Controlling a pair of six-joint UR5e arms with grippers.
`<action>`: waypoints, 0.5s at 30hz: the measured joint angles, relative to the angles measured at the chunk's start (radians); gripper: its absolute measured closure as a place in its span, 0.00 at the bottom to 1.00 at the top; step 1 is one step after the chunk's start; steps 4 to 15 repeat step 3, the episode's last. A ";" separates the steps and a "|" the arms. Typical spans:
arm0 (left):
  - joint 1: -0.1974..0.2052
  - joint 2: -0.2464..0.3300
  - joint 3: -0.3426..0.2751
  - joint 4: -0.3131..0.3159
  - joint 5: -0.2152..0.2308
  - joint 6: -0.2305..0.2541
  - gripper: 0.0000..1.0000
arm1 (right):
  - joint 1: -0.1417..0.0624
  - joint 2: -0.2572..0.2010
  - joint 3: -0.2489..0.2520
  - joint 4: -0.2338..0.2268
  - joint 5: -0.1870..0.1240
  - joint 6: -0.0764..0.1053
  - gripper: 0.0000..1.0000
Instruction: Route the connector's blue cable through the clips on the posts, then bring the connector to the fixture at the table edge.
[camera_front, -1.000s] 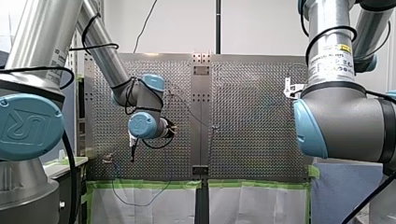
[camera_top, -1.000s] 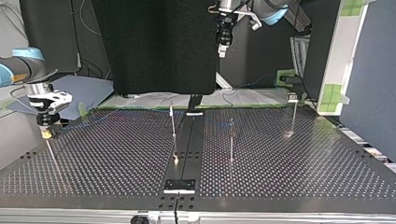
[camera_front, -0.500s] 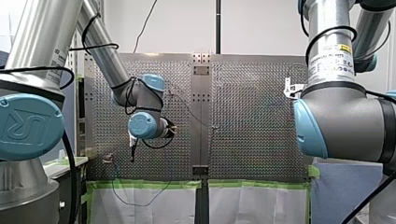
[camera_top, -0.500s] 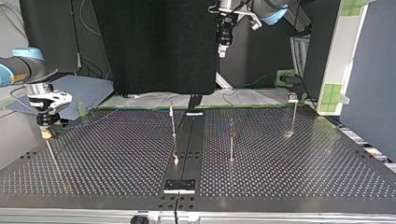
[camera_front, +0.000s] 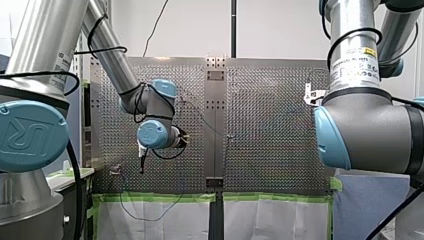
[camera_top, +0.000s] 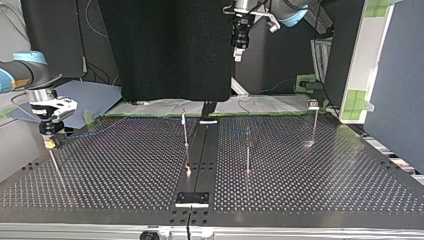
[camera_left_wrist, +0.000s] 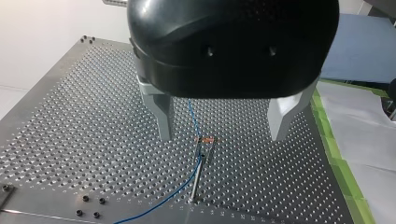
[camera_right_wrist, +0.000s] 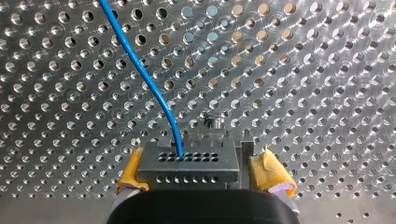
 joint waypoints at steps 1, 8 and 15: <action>0.000 0.000 0.000 0.000 0.000 0.000 0.00 | 0.000 0.000 0.000 0.000 0.000 0.000 0.00; 0.000 0.000 0.000 0.000 0.000 0.000 0.00 | 0.000 0.000 0.000 0.000 0.000 0.000 0.00; 0.000 0.000 0.000 0.000 0.000 0.000 0.00 | 0.000 0.000 0.000 0.000 0.000 0.000 0.00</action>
